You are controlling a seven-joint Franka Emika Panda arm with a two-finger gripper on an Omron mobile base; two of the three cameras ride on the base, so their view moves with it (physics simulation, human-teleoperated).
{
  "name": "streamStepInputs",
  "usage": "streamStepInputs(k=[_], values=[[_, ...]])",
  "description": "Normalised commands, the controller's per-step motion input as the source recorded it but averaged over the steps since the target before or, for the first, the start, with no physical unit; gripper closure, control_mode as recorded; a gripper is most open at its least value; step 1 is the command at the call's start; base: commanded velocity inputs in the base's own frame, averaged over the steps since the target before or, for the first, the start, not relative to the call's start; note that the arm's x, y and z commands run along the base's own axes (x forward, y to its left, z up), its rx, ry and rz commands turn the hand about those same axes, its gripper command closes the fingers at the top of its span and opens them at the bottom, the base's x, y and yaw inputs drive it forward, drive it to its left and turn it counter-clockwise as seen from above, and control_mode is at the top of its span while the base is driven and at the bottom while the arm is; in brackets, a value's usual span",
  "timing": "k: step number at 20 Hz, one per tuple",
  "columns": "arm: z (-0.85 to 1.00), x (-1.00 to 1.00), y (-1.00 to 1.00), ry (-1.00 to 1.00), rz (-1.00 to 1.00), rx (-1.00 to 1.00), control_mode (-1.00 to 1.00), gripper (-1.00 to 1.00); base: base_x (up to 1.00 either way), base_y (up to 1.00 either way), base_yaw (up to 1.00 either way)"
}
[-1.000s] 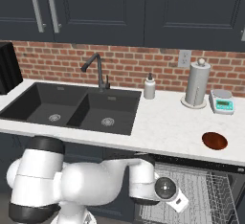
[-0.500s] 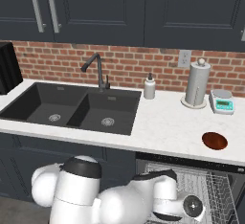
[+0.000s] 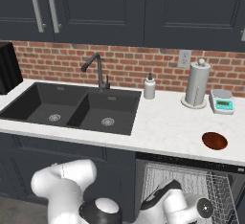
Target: Pick up the cup and bowl from the counter, place them in the dishwasher, and close the dishwasher door.
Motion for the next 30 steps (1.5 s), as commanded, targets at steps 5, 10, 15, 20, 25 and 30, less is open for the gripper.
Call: streamStepInputs(k=[5, 10, 15, 20, 25, 30], values=[[-0.47, 0.48, -0.09, 0.0, 0.11, -0.01, -1.0, 1.0, 0.0, 0.0, 0.0], [-0.46, 0.5, -0.11, 0.13, 0.1, -0.01, -1.0, 1.0, 0.0, 0.0, 0.0], [-0.49, 0.39, -0.18, 0.13, 0.1, -0.01, -1.0, 1.0, 0.0, 0.0, 0.0], [-0.46, 0.29, -0.16, 0.02, 0.11, 0.0, -1.0, 1.0, 0.0, 0.0, 0.0], [-0.55, 0.26, -0.12, 0.01, 0.1, 0.0, -1.0, 1.0, 0.0, 0.0, 0.0], [-0.48, 0.19, -0.18, 0.0, 0.08, 0.0, -1.0, 1.0, 0.0, 0.0, 0.0]])
